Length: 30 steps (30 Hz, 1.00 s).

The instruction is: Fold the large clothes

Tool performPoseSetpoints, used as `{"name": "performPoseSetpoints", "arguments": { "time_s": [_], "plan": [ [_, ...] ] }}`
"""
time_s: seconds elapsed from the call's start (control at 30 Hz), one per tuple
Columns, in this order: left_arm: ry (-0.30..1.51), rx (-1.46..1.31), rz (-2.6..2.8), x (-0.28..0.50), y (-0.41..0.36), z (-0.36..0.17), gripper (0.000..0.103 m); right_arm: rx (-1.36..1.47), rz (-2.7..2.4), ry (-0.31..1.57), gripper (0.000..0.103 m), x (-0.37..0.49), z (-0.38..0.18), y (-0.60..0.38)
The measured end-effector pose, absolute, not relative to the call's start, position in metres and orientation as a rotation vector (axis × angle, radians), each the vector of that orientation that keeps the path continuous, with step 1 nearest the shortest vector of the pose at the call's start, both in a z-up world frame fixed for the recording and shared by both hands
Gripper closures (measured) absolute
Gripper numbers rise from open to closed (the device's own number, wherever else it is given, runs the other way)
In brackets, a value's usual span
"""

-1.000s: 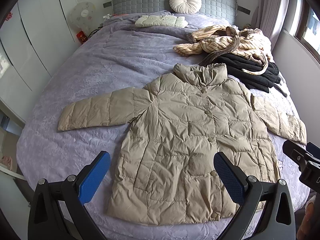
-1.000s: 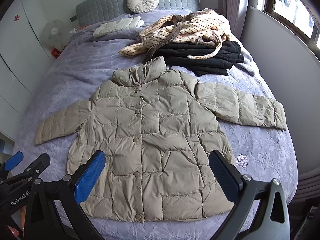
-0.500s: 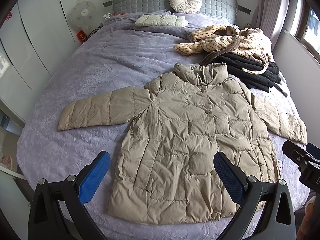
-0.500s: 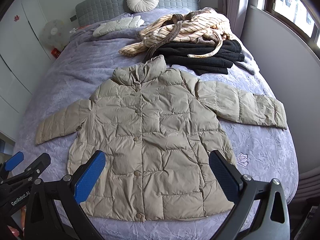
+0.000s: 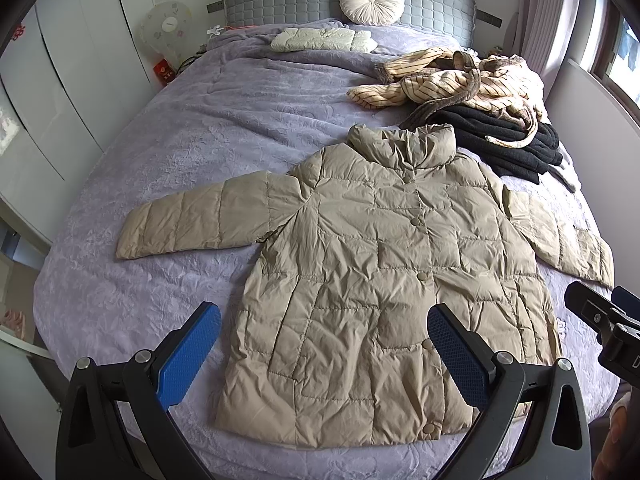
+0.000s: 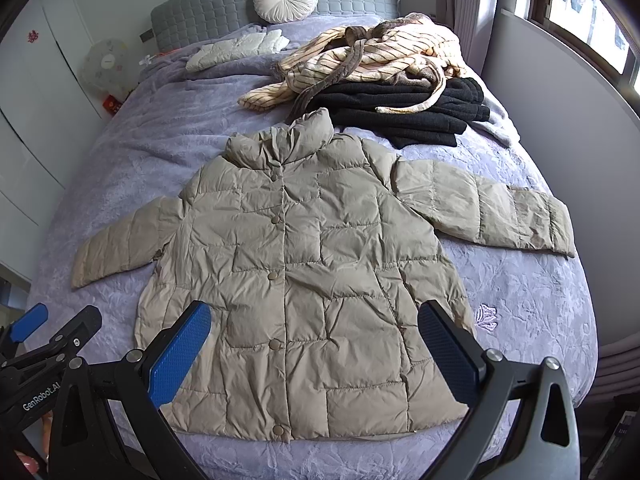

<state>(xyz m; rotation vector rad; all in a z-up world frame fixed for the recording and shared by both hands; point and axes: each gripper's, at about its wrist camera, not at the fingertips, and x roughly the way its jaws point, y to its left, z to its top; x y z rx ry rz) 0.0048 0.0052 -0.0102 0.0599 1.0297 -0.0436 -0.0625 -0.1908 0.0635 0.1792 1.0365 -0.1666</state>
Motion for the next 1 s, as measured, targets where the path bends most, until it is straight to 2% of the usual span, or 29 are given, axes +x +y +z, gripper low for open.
{"name": "performPoseSetpoints", "arguments": {
  "time_s": [1.0],
  "plan": [
    [1.036, 0.060, -0.045, 0.0079, 0.0046, -0.0097, 0.000, 0.183, -0.165, 1.045, 0.000, -0.0613, 0.0623, -0.1909]
  ]
}}
